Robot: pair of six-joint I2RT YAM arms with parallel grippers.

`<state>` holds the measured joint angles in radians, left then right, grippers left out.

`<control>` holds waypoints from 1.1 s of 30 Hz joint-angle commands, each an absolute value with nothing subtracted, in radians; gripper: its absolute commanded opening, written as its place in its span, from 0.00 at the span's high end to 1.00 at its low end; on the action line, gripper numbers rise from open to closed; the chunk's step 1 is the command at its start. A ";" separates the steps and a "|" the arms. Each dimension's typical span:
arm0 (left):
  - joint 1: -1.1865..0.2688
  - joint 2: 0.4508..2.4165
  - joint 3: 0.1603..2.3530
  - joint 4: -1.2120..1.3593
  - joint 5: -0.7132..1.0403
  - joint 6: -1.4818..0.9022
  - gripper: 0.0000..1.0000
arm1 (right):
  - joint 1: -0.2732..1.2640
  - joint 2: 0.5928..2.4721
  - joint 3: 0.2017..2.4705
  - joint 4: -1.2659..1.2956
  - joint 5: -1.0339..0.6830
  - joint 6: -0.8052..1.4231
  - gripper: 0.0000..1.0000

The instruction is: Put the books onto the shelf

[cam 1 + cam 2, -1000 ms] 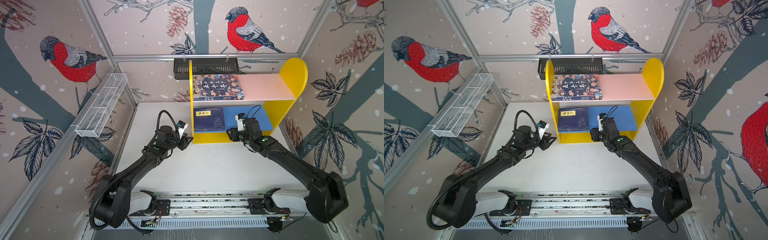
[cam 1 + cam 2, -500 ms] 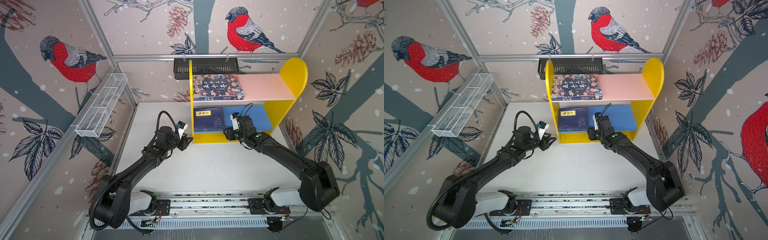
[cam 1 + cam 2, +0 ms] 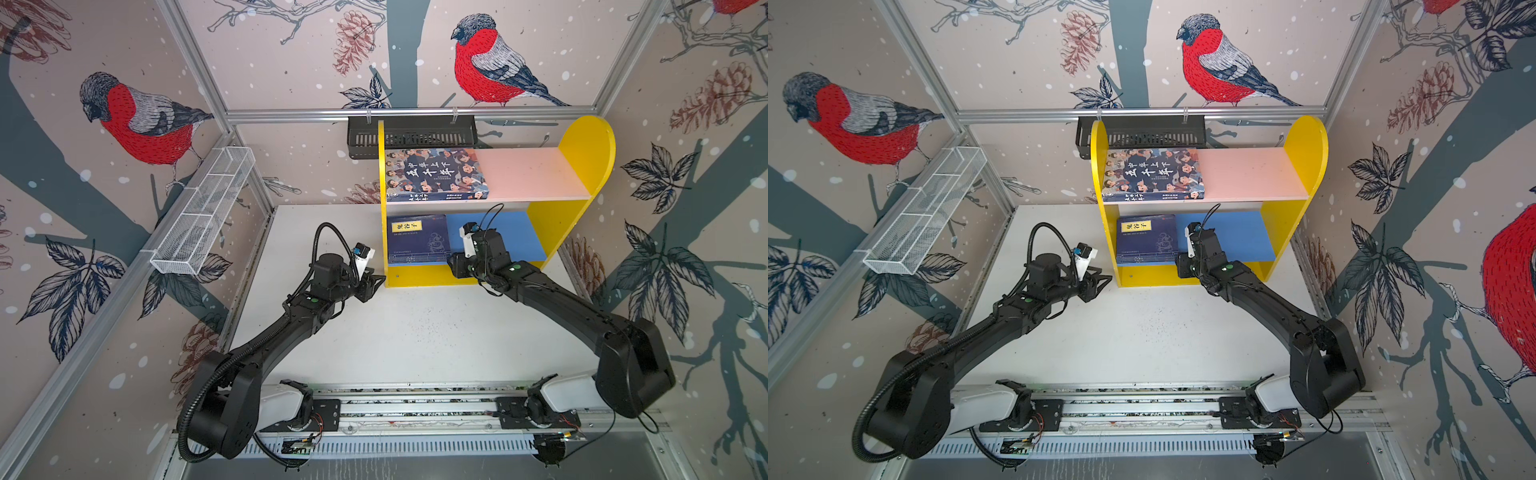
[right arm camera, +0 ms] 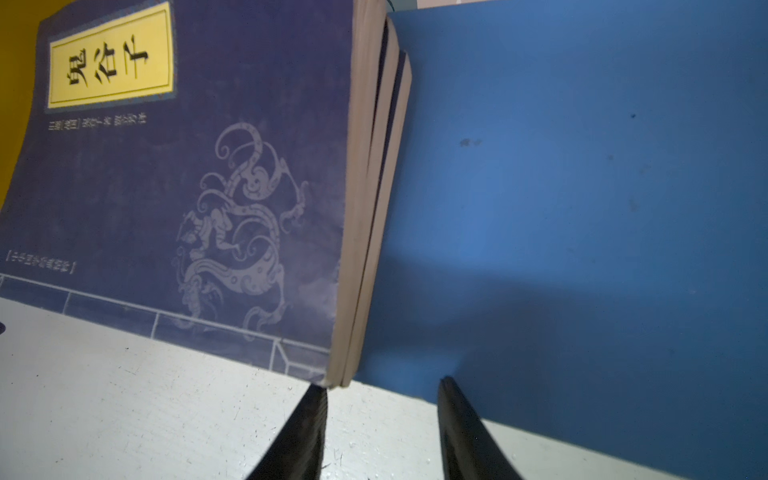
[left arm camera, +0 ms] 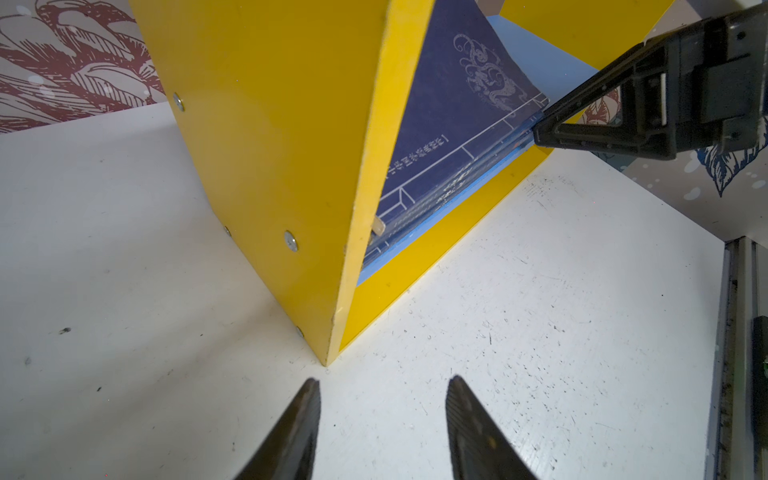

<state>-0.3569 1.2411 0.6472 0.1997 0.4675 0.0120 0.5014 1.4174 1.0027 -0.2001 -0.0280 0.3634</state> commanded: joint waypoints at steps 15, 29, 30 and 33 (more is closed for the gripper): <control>-0.354 1.229 0.649 0.223 0.483 0.022 0.50 | 0.495 1.316 0.950 -0.164 -0.151 0.347 0.43; -0.334 1.219 0.705 0.131 0.425 0.002 0.46 | 0.464 1.258 0.923 -0.166 -0.236 0.387 0.37; -0.330 1.215 0.708 0.116 0.409 0.005 0.44 | 0.467 1.206 0.901 -0.162 -0.219 0.395 0.36; -0.312 1.199 0.710 0.079 0.359 0.016 0.37 | 0.476 1.095 0.812 -0.139 -0.181 0.417 0.33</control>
